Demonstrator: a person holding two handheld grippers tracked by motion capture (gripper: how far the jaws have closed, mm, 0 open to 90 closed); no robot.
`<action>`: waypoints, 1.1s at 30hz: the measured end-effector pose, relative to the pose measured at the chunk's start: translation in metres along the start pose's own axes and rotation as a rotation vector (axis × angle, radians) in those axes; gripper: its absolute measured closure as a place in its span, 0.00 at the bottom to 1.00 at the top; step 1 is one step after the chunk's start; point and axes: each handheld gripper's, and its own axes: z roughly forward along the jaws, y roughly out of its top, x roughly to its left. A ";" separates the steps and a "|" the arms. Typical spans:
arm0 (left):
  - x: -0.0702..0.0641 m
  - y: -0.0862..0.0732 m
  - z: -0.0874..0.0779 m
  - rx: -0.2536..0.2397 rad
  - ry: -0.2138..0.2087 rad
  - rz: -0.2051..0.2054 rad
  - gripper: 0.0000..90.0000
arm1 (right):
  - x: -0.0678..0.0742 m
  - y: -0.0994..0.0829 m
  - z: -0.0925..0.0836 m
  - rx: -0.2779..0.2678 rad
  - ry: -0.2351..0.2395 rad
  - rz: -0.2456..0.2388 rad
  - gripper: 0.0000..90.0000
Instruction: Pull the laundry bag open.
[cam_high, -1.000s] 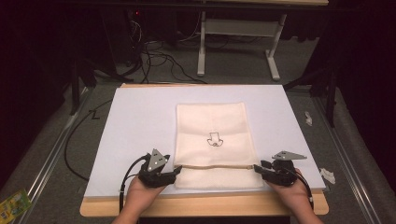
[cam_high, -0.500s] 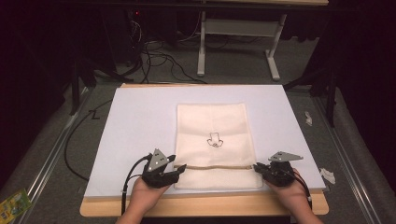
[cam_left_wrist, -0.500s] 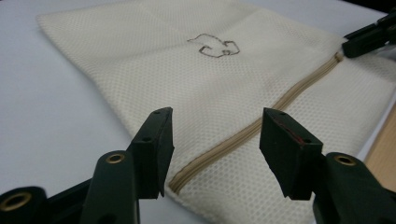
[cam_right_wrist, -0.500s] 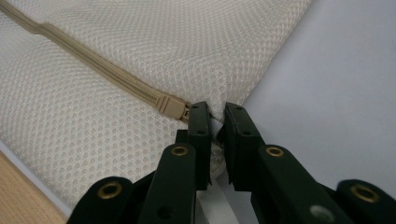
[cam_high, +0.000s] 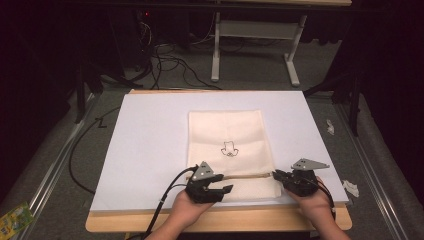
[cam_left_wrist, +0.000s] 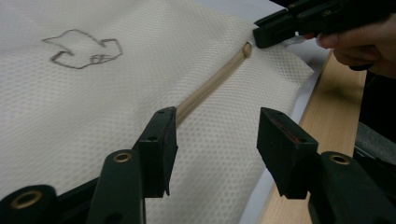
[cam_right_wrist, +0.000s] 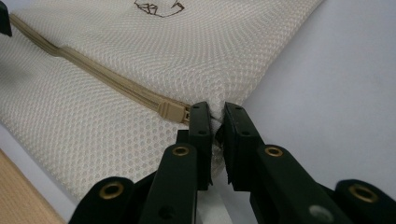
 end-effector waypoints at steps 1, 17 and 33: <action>-0.003 0.002 0.003 -0.002 0.005 0.010 0.54 | 0.000 0.000 0.000 0.001 -0.001 -0.001 0.93; -0.033 0.037 0.079 -0.032 0.023 0.035 0.63 | 0.002 0.003 -0.006 -0.042 -0.001 -0.018 0.93; -0.045 0.043 0.106 -0.032 0.041 -0.007 0.86 | 0.004 0.005 -0.011 -0.078 0.021 -0.014 0.93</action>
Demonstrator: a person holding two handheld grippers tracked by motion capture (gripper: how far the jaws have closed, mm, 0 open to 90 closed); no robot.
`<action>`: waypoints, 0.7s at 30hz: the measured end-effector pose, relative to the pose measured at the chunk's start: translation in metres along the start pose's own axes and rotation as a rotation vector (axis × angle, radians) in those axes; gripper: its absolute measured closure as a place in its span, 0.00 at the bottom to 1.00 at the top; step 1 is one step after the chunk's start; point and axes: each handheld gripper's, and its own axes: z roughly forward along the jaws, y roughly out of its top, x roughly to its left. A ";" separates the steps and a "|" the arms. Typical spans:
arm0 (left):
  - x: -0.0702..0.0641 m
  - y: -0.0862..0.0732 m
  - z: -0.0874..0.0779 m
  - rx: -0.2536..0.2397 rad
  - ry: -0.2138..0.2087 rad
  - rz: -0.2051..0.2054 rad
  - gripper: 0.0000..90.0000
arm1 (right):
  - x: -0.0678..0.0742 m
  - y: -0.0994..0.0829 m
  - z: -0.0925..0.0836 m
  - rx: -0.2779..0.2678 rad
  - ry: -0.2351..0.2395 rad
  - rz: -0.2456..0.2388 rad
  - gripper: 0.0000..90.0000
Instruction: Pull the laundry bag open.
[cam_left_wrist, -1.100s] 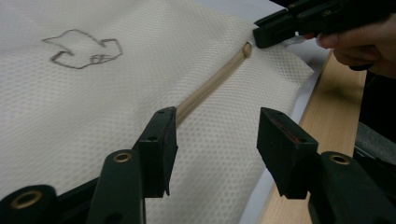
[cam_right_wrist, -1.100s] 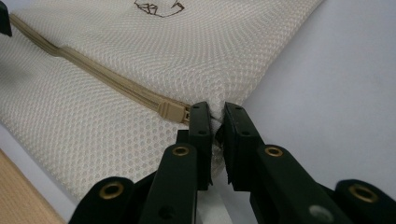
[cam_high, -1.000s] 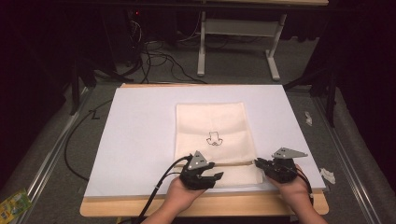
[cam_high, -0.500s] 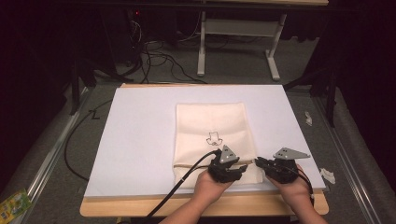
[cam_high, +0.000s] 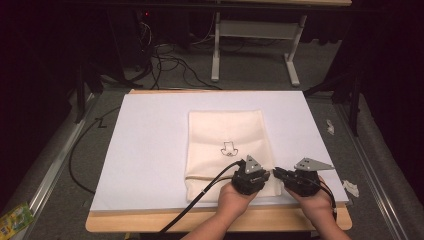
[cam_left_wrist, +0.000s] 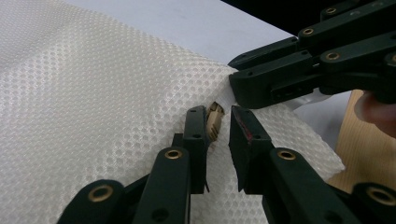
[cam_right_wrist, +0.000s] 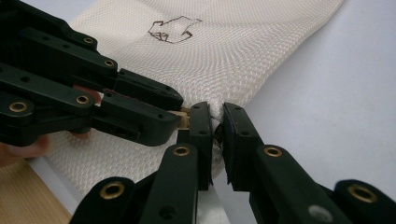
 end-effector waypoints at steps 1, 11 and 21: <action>-0.001 0.000 0.000 -0.002 0.004 0.001 0.87 | 0.000 0.000 0.000 -0.002 0.001 0.002 0.93; -0.006 0.000 -0.001 -0.001 0.025 0.034 0.97 | 0.001 0.000 -0.002 -0.009 0.002 -0.006 0.93; -0.005 0.002 -0.009 0.013 0.028 0.059 0.97 | 0.006 0.001 -0.003 -0.009 0.000 -0.020 0.94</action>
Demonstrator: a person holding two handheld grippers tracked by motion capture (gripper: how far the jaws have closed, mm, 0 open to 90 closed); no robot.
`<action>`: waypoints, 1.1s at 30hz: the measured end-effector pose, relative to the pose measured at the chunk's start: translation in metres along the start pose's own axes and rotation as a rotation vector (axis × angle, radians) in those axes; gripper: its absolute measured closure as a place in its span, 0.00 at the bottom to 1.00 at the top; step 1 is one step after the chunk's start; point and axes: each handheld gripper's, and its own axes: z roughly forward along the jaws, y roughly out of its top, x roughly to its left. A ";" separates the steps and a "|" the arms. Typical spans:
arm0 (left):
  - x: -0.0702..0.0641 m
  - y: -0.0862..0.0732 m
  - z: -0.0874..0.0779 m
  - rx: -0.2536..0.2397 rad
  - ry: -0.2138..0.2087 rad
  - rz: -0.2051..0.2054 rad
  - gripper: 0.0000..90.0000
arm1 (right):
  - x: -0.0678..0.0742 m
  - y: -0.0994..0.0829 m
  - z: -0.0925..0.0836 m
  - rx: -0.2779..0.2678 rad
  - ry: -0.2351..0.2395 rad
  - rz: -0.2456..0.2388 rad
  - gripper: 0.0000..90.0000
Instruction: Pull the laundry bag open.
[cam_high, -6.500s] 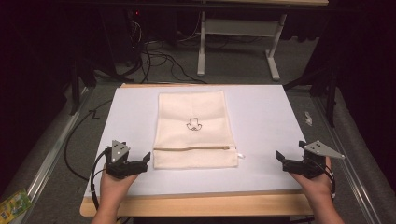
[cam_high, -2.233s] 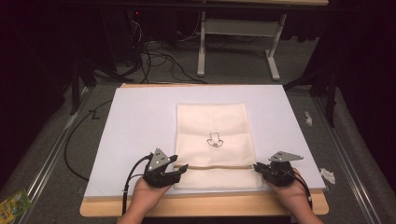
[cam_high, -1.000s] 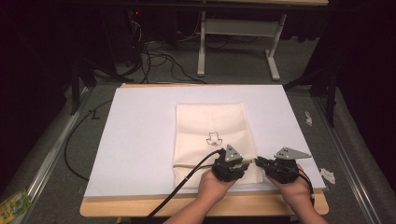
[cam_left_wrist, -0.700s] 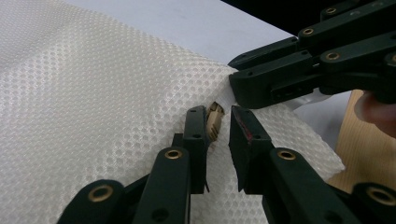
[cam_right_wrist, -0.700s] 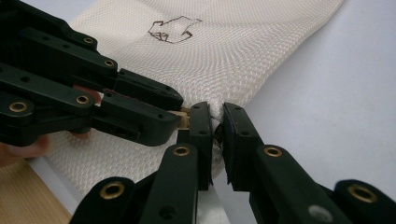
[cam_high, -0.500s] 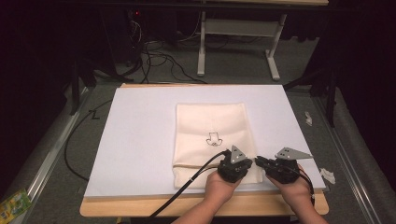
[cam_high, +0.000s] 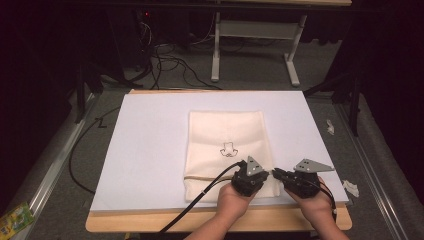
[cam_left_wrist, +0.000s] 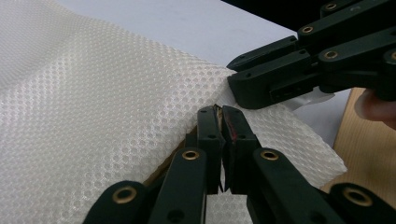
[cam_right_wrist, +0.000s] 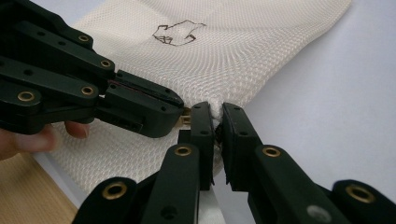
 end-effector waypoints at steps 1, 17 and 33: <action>0.000 0.000 -0.001 -0.002 0.000 0.002 0.97 | 0.001 0.000 0.000 0.002 0.003 0.003 0.94; 0.030 -0.018 -0.016 0.007 0.039 -0.145 0.97 | 0.002 0.003 0.000 0.003 -0.033 0.005 0.96; 0.116 -0.079 -0.144 0.118 0.231 -0.174 0.97 | -0.040 -0.011 -0.015 -0.017 -0.053 0.121 0.95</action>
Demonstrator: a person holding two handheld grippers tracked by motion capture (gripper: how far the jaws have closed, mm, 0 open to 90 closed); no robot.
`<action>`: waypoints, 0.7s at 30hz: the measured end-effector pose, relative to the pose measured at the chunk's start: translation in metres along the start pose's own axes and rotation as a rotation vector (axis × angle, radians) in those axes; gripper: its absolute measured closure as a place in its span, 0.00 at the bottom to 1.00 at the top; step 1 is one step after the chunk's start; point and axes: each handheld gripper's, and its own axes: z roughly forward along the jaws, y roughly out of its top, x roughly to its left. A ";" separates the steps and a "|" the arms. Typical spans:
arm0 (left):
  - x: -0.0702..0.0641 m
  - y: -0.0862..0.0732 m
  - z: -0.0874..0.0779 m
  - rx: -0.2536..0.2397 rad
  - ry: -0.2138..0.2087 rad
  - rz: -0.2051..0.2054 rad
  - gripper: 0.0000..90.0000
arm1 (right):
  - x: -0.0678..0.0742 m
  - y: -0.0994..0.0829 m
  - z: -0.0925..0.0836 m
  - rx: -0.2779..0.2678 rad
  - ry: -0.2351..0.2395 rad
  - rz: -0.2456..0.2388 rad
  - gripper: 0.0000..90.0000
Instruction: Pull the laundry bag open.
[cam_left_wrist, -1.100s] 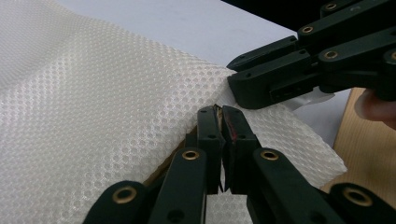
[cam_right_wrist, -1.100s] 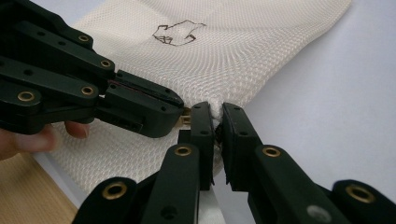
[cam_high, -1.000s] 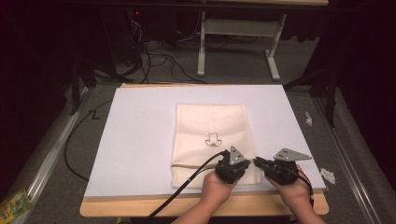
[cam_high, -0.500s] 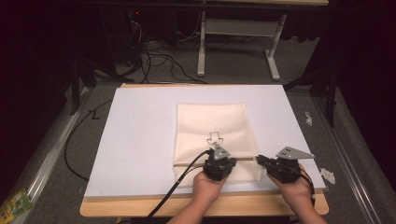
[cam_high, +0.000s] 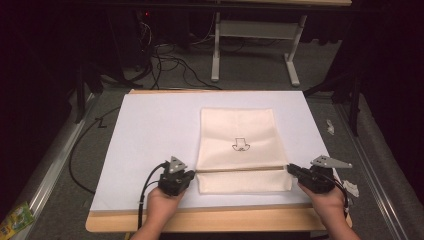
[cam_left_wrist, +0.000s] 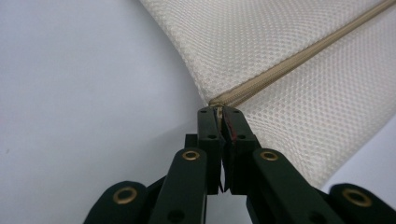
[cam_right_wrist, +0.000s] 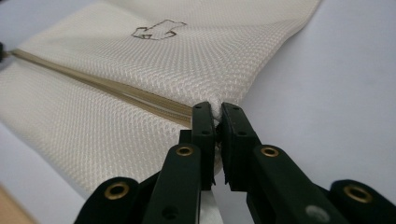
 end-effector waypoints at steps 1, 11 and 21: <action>0.000 -0.003 -0.001 -0.001 0.006 0.003 0.97 | 0.002 0.000 0.001 0.008 0.016 0.004 0.95; 0.004 -0.009 -0.007 -0.040 -0.020 0.008 0.85 | 0.008 -0.006 0.010 0.040 -0.018 -0.049 0.88; 0.007 -0.005 -0.015 -0.102 0.041 0.081 0.60 | 0.004 -0.004 0.004 -0.018 -0.014 -0.032 0.64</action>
